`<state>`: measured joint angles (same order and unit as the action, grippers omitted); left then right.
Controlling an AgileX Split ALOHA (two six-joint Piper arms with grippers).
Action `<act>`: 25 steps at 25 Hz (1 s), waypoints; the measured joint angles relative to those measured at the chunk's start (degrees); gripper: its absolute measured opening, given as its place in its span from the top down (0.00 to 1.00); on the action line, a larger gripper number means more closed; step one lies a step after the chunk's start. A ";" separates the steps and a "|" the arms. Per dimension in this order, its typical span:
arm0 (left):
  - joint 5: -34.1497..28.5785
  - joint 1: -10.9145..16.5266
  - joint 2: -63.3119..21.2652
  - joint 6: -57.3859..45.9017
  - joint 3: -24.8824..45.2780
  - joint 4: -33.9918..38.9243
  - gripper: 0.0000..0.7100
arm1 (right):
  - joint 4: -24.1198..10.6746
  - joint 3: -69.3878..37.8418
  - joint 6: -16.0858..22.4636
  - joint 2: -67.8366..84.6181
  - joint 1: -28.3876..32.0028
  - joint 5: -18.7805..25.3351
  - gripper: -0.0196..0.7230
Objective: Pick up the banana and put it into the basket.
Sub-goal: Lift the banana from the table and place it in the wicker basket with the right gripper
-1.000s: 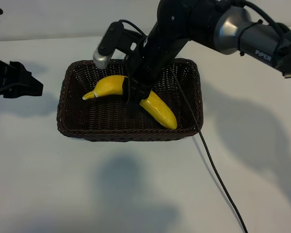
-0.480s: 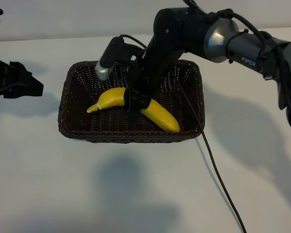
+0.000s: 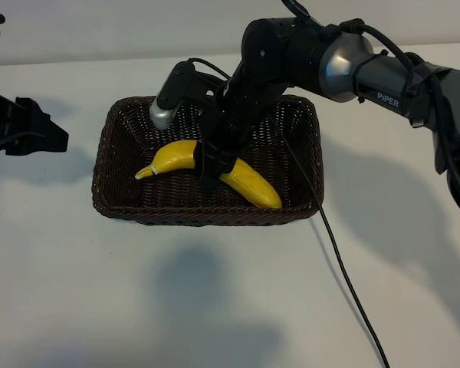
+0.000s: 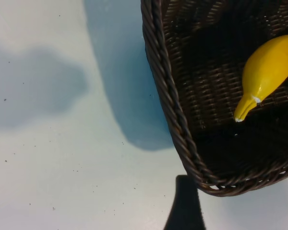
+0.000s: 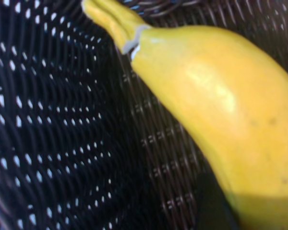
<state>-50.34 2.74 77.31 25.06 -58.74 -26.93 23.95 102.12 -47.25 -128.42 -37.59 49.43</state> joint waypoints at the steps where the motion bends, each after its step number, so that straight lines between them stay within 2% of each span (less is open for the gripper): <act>1: 0.00 0.00 0.00 0.00 0.00 0.00 0.17 | 0.04 0.00 -0.05 -0.13 0.00 -0.05 0.41; 16: 0.00 0.00 0.00 0.05 0.00 0.00 0.17 | 2.58 0.00 -0.01 -1.68 0.00 -0.31 0.40; 21: 0.19 0.00 0.00 0.05 0.00 0.00 0.17 | 2.99 0.00 0.98 -1.68 0.00 1.09 0.20; 25: 0.45 0.00 0.00 0.05 0.00 0.00 0.17 | 2.99 0.00 1.73 -1.61 0.00 1.31 0.15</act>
<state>-49.88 2.74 77.31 25.11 -58.74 -26.93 26.94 102.12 -45.52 -130.03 -37.59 50.74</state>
